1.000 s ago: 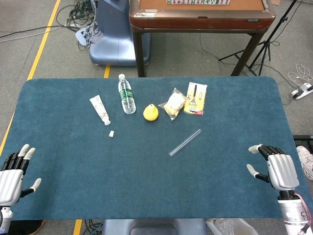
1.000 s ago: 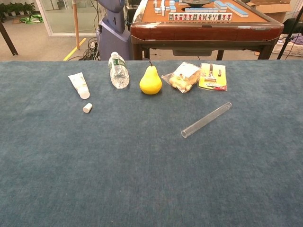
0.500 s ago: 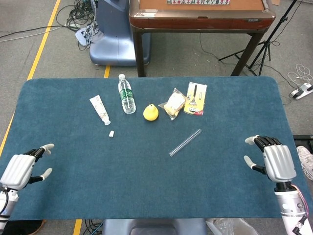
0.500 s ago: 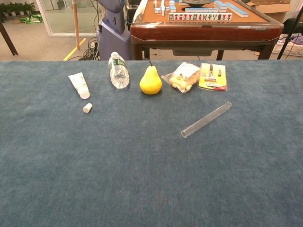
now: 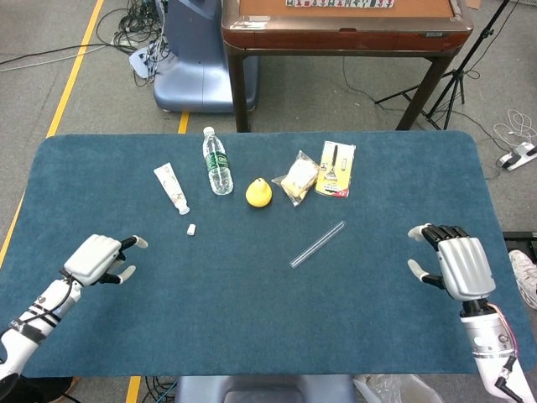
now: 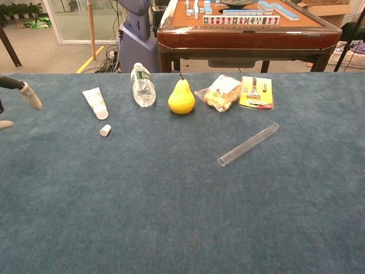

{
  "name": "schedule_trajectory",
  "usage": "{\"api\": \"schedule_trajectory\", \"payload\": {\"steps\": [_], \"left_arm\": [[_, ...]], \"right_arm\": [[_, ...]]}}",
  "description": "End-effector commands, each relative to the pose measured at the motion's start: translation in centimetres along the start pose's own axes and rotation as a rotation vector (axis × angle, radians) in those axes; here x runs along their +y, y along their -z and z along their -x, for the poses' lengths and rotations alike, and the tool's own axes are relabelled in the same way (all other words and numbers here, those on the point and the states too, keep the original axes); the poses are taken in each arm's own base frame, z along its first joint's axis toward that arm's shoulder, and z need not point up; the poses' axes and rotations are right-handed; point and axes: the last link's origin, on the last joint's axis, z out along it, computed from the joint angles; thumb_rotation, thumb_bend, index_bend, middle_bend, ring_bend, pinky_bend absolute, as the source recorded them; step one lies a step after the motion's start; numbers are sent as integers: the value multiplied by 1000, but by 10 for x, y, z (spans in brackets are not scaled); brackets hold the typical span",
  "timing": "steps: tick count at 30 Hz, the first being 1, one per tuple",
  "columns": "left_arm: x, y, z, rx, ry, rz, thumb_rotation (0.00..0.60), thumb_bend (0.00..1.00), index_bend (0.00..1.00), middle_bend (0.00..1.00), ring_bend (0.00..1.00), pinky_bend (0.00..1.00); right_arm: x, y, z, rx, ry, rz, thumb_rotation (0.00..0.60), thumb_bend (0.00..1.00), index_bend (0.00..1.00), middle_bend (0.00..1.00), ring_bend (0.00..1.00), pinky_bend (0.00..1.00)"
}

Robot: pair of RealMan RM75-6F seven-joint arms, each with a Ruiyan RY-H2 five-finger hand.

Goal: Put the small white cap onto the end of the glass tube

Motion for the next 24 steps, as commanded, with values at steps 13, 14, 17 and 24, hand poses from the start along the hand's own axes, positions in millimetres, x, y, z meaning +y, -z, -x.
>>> {"api": "schedule_trajectory", "payload": {"steps": [13, 14, 17, 24], "left_arm": [[28, -68, 24, -240, -61, -3, 600, 549, 73, 1000, 1000, 1000], [30, -72, 25, -241, -59, 0, 600, 549, 58, 1000, 1000, 1000], [35, -79, 28, -240, -65, 7, 600, 549, 20, 1000, 1000, 1000], [43, -91, 39, -297, -97, 11, 600, 549, 0, 1000, 1000, 1000]], "right_arm": [[11, 5, 5, -3, -26, 24, 600, 243, 397, 443, 420, 399], [12, 5, 5, -3, -26, 24, 600, 243, 397, 444, 423, 399], [14, 5, 5, -6, -31, 27, 600, 243, 398, 443, 432, 399], [18, 5, 9, -18, -45, 33, 600, 242, 398, 443, 435, 399]]}}
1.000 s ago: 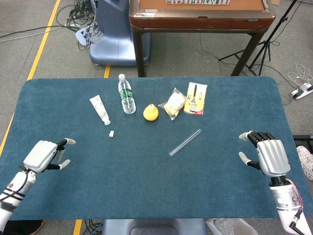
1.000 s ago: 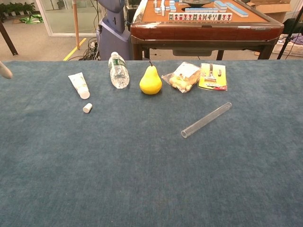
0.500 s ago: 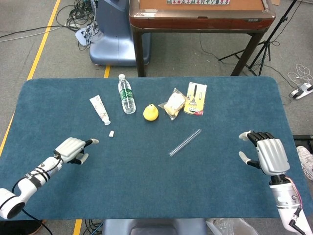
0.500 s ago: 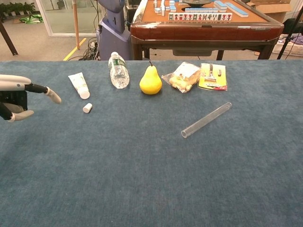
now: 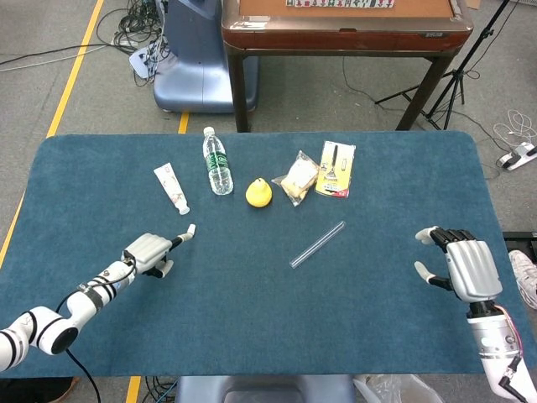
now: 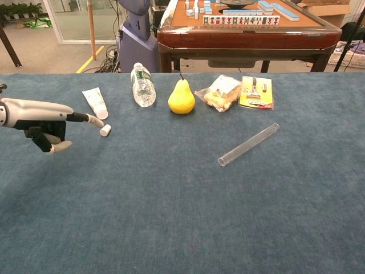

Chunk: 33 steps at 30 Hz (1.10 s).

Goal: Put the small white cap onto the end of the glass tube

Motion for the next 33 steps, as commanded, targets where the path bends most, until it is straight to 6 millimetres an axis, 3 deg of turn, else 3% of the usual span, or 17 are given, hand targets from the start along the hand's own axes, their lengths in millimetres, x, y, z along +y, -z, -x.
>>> {"api": "schedule_trajectory", "payload": {"steps": [1, 14, 33], "left_arm": [[4, -7, 2, -25, -11, -2, 600, 549, 0, 1000, 1000, 1000], [3, -25, 9, -58, 18, -36, 600, 549, 0, 1000, 1000, 1000], [-5, -38, 1, -64, 11, -82, 600, 549, 16, 1000, 1000, 1000]], "right_arm": [[1, 0, 1, -3, -4, 2, 600, 242, 398, 443, 435, 399], [9, 5, 2, -1, -11, 29, 600, 243, 398, 443, 437, 399], [16, 12, 3, 2, -22, 55, 600, 243, 398, 443, 450, 399]]}}
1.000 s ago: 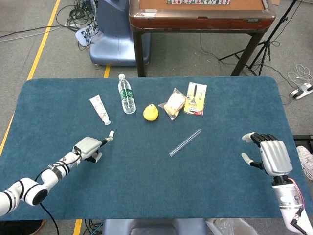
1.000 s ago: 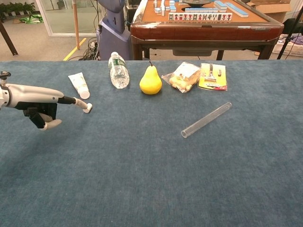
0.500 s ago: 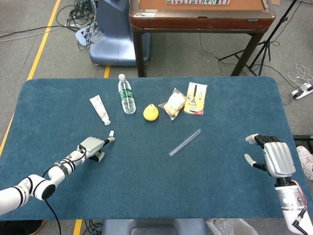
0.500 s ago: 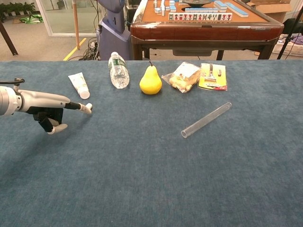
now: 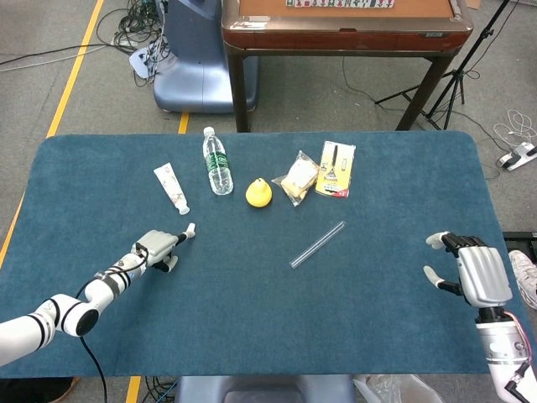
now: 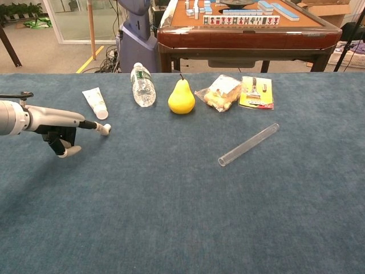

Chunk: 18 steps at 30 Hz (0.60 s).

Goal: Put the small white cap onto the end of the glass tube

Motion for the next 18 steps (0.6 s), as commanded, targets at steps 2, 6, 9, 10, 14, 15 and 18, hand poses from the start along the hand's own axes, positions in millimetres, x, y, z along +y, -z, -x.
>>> {"api": "schedule_trajectory", "payload": {"steps": [2, 6, 9, 10, 14, 15, 18], "left_arm": [[-2, -3, -4, -2, -4, -11, 600, 549, 16, 1000, 1000, 1000], [-2, -6, -9, 2, -11, -18, 600, 549, 16, 1000, 1000, 1000], [-1, -7, -13, 4, -18, -22, 600, 549, 16, 1000, 1000, 1000], [-1, -8, -15, 6, -19, -24, 600, 549, 16, 1000, 1000, 1000], [-1, -8, -22, 12, -20, -29, 600, 549, 21, 1000, 1000, 1000], [-2, -8, -22, 13, -21, -30, 600, 549, 21, 1000, 1000, 1000], [-2, -8, -25, 13, -25, -34, 600, 549, 21, 1000, 1000, 1000]], "right_arm": [[1, 1, 0, -1, -2, 4, 600, 243, 398, 443, 452, 399], [2, 2, 0, 0, -5, 7, 600, 243, 398, 443, 454, 399], [3, 2, 0, 2, -6, 9, 600, 243, 398, 443, 456, 399], [3, 2, 0, 2, -6, 9, 600, 243, 398, 443, 457, 399], [3, 2, 0, 4, -7, 10, 600, 243, 398, 443, 460, 399], [3, 2, 0, 4, -8, 9, 600, 242, 397, 443, 460, 399], [3, 2, 0, 4, -10, 9, 600, 243, 398, 443, 462, 399]]}}
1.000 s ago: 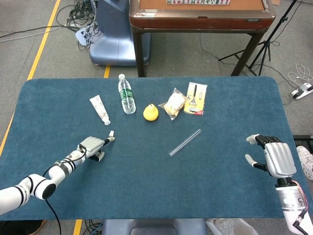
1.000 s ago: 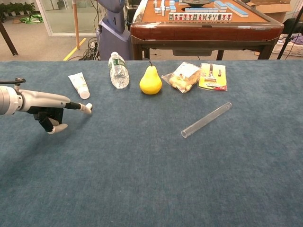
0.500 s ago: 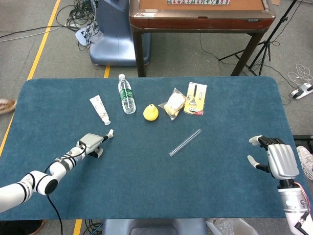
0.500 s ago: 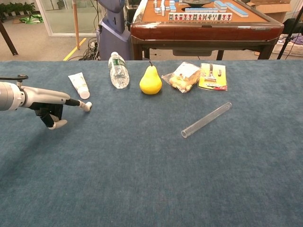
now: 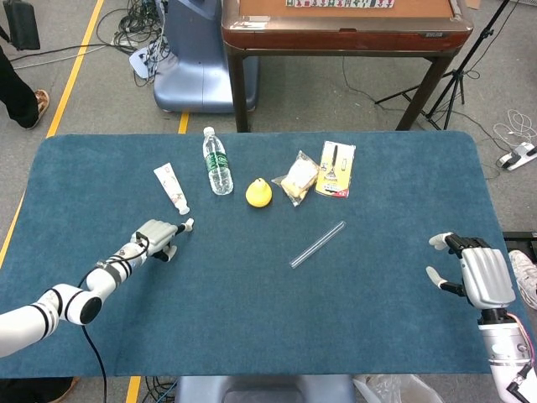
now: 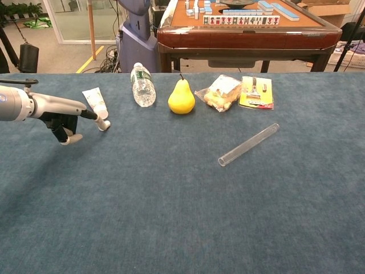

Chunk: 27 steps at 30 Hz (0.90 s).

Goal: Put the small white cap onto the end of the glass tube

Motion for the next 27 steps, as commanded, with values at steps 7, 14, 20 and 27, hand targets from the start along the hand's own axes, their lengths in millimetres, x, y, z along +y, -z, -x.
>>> {"api": "schedule_trajectory", "payload": {"steps": [7, 14, 20, 27], "left_arm": [[0, -3, -7, 3, 3, -10, 600, 549, 21, 1000, 1000, 1000], [2, -6, -17, 15, -6, -15, 600, 549, 21, 1000, 1000, 1000], [2, -6, -24, 23, -11, -22, 600, 549, 21, 1000, 1000, 1000], [3, -8, -27, 22, -10, -26, 600, 549, 21, 1000, 1000, 1000]], "right_arm": [[0, 2, 0, 1, -2, 3, 600, 243, 398, 443, 467, 399], [0, 4, -1, 5, -2, 6, 600, 243, 398, 443, 473, 399], [0, 5, -2, 10, -3, 7, 600, 243, 398, 443, 474, 399], [1, 7, -3, 12, -4, 14, 600, 242, 398, 444, 480, 399]]}}
